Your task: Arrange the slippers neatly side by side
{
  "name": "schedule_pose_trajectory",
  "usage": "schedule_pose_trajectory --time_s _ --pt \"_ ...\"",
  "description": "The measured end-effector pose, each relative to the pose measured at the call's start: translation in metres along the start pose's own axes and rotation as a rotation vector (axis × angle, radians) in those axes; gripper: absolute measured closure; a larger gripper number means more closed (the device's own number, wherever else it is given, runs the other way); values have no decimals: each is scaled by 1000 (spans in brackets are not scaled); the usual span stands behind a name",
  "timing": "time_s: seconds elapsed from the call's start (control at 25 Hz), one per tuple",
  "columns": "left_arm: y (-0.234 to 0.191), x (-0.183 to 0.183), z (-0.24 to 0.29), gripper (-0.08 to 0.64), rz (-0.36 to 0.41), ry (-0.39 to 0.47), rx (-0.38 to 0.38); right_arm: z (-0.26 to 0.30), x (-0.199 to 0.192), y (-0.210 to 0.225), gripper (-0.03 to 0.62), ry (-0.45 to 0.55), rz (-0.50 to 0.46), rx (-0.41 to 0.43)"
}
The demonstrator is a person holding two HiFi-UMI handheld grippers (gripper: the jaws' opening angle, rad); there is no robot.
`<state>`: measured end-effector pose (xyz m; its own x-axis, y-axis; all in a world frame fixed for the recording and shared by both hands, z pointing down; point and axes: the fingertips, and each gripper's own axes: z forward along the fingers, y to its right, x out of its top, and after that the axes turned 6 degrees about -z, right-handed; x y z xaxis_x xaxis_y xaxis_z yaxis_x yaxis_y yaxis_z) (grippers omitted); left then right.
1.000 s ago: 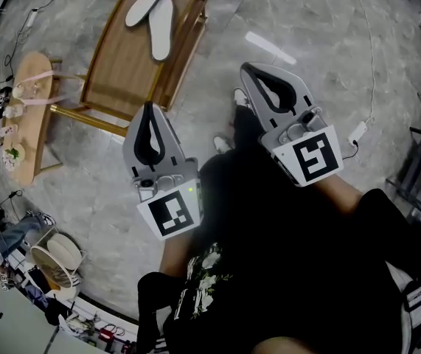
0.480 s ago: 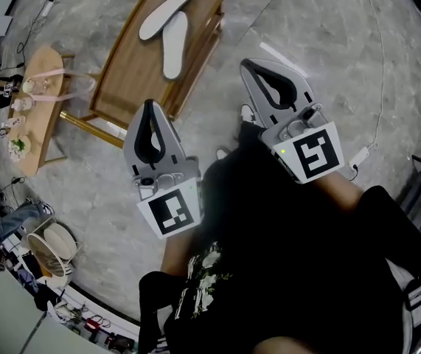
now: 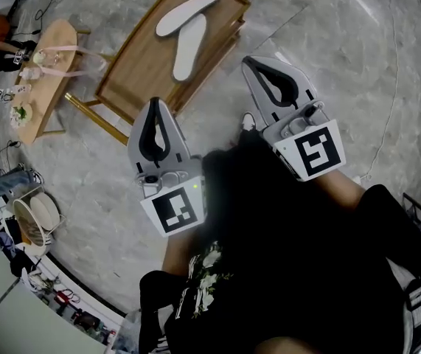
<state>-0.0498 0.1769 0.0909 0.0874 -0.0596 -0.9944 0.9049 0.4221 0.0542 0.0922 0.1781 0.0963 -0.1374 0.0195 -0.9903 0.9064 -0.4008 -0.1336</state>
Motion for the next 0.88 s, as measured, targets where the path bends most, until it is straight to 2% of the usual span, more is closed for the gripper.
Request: schedule_pose_trajectory --time_s 0.28,0.64,0.88 --pt "2 -2 8 558 -15 -14 71 12 -2 15 594 9 -10 58" --pt "12 3 28 558 14 -8 48 7 -8 34 594 -4 9 29" --pt "37 5 41 558 31 2 33 -3 -16 57 594 4 11 13"
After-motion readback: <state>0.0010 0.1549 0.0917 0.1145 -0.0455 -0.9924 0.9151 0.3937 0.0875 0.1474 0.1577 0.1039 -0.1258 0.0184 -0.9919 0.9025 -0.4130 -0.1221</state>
